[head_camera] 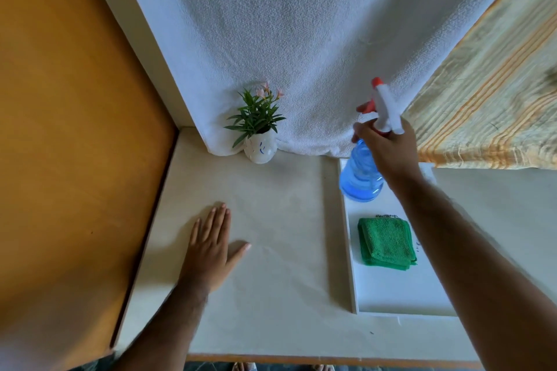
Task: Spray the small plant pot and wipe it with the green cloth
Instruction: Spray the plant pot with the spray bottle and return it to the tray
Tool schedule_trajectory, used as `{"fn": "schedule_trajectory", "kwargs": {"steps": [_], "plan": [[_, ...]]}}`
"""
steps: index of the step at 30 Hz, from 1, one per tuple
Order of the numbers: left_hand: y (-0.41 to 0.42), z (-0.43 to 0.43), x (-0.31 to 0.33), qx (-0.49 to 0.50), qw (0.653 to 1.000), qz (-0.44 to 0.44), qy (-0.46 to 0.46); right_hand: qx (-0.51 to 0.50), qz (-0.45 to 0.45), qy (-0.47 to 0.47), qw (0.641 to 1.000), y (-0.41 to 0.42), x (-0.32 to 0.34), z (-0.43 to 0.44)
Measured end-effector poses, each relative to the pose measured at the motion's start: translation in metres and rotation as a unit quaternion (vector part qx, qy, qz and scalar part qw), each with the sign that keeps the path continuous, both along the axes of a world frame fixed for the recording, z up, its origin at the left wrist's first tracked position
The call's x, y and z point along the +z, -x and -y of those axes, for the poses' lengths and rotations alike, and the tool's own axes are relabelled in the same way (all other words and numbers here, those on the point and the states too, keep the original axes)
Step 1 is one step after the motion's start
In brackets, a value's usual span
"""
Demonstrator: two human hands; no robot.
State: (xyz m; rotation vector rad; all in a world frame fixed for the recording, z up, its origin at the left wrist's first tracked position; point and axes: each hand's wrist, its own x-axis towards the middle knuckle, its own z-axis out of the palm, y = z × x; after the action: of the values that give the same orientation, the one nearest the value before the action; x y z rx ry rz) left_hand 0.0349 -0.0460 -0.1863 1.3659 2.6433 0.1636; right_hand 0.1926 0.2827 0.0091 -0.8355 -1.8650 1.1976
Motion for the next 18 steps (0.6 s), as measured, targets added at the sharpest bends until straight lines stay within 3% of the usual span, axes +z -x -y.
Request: {"fn": "schedule_trajectory", "kwargs": {"steps": [4, 11, 18], "plan": [[-0.001, 0.001, -0.002, 0.002, 0.999, -0.022, -0.028, 0.083, 0.028, 0.045, 0.995, 0.028, -0.013, 0.038], [0.0, 0.001, -0.008, 0.01, 0.997, -0.049, -0.066, 0.1, 0.171, 0.136, 0.971, 0.062, -0.067, 0.081], [0.001, 0.005, -0.016, 0.012, 0.994, -0.061, -0.085, 0.095, 0.316, 0.12, 0.936, 0.098, -0.076, 0.08]]}}
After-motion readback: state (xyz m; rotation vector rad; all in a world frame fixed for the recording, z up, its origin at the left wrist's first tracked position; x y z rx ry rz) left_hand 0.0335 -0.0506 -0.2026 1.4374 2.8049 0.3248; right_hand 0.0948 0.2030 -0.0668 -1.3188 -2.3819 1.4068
